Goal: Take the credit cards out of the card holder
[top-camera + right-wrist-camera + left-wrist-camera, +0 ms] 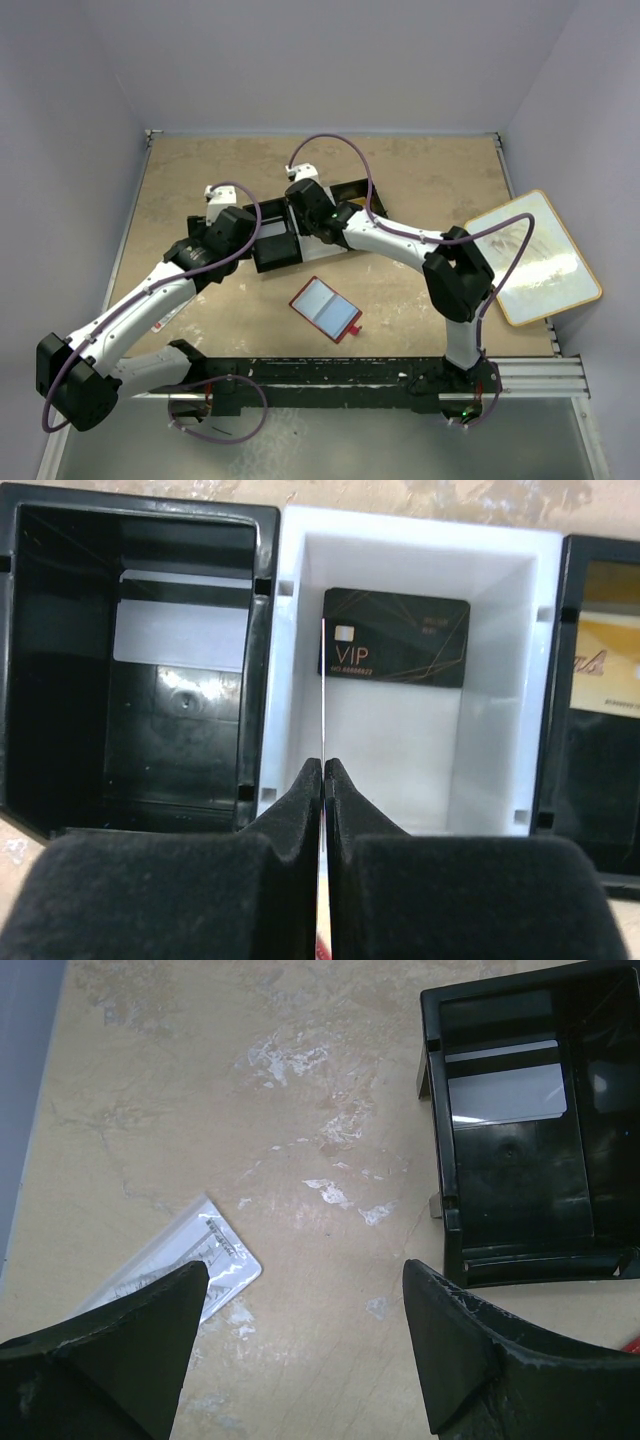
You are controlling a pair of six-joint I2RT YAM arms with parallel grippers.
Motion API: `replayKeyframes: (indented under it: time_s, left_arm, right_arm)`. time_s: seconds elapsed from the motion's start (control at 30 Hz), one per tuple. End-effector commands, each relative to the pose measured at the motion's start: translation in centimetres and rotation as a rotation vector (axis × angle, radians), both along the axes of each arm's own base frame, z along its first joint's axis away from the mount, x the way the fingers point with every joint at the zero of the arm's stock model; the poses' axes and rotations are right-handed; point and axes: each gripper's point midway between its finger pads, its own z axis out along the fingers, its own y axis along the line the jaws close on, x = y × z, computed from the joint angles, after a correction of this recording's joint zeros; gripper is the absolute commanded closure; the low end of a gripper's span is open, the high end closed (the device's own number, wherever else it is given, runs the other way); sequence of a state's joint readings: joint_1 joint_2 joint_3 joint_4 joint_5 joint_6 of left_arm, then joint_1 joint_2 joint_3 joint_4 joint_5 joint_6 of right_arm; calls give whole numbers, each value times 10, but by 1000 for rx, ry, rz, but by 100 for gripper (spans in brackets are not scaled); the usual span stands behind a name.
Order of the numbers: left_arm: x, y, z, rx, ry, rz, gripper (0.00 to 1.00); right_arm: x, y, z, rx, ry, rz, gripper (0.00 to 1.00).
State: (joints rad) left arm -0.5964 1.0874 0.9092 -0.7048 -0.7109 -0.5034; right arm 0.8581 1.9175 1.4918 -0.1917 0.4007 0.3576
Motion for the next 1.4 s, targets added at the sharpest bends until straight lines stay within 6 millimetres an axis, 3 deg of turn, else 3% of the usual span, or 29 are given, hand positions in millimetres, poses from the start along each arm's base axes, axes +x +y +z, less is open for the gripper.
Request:
replayKeyframes:
  time_s: [0.0,0.2,0.8,1.07,1.2,1.37]
  left_arm:
    - [4,3,7,9,-30,12,24]
    - [2,11,14,23,-55,52,25]
    - [1,12,19,12,-74,53,25]
    - [1,12,20,5,-79,51,25]
    - [1,11,20,3,-79,49,25]
    - [1,11,21,1,-82,48,25]
  right_arm:
    - [-10,1,12,76,24,-75,100]
    - [-22,14,7,136,71,-62,100]
    - [-22,35,16,232,109,-75,100]
    - [-18,26,21,159,57,-32,100]
    - [4,2,37,-6,-113,23,100]
    - [16,-8,54,-114,-304,232,100]
